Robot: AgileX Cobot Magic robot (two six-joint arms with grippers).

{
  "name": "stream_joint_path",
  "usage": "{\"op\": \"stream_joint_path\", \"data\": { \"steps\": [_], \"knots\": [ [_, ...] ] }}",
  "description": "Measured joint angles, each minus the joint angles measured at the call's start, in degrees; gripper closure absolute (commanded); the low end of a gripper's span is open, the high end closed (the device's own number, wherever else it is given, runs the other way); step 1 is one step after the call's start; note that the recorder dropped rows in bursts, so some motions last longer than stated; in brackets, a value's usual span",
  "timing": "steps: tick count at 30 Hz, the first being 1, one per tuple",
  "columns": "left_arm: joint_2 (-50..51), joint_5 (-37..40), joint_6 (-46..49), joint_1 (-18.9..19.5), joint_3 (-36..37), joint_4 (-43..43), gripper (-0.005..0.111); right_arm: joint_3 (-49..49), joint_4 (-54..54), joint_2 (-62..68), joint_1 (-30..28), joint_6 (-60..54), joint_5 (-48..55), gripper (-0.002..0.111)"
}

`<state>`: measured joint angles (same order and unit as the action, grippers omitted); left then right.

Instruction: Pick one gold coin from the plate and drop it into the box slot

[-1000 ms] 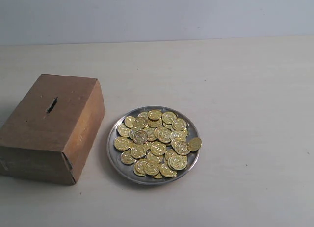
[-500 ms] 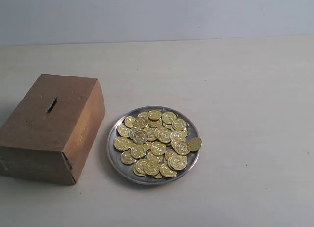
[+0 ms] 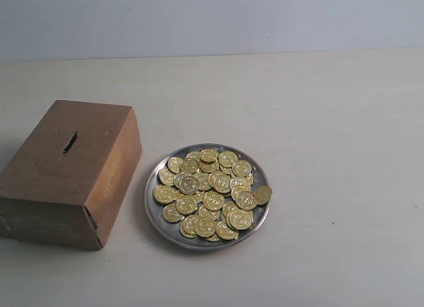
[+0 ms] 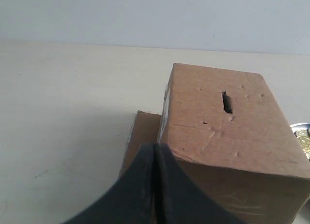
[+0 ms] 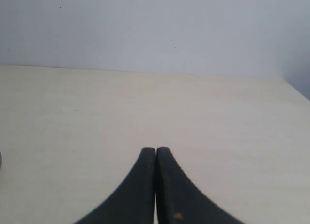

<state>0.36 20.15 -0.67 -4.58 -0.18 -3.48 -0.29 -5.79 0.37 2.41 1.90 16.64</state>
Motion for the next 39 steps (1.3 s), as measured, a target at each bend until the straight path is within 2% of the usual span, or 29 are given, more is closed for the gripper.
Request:
{"op": "stream_joint_path", "data": {
  "steps": [39],
  "knots": [
    [0.0,0.0,0.0,0.0,0.0,0.0,0.105,0.0,0.99,0.0,-0.04,-0.12,0.1,0.108]
  ]
}}
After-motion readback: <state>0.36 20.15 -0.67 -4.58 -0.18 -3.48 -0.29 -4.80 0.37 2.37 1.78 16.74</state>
